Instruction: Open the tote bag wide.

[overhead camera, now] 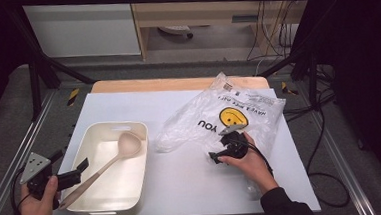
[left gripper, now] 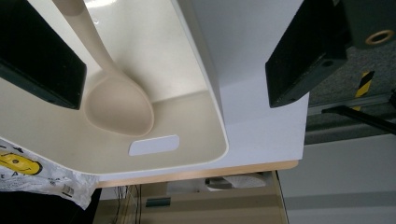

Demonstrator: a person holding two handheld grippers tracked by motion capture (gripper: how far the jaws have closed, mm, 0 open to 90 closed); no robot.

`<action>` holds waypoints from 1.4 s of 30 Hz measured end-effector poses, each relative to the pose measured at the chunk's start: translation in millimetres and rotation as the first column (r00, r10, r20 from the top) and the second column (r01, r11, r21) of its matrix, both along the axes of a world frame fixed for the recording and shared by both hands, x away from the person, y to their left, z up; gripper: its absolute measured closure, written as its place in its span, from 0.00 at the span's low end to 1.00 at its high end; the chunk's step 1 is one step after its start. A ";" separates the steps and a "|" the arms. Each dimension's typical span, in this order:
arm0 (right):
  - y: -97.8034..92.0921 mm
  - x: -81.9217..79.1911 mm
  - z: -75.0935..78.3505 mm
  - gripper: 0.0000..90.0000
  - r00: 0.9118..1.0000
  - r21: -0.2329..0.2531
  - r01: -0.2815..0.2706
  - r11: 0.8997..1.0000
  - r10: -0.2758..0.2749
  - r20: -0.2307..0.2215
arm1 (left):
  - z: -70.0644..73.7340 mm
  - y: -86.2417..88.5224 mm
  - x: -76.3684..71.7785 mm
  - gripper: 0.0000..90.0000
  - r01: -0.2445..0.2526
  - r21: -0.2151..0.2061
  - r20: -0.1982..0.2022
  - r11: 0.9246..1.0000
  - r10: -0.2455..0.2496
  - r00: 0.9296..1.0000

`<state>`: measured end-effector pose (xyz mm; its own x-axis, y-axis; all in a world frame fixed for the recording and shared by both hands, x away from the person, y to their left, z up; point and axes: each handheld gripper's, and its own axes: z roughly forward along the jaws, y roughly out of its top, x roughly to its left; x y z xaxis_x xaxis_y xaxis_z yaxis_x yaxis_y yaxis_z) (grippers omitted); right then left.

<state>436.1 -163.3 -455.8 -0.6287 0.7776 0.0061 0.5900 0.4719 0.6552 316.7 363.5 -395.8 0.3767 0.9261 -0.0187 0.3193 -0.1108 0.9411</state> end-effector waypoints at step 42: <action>-5.0 3.2 5.3 0.23 0.996 0.029 0.035 0.999 -0.037 0.077 | -0.7 -0.1 0.5 0.05 0.008 0.005 -0.007 1.000 -0.008 1.000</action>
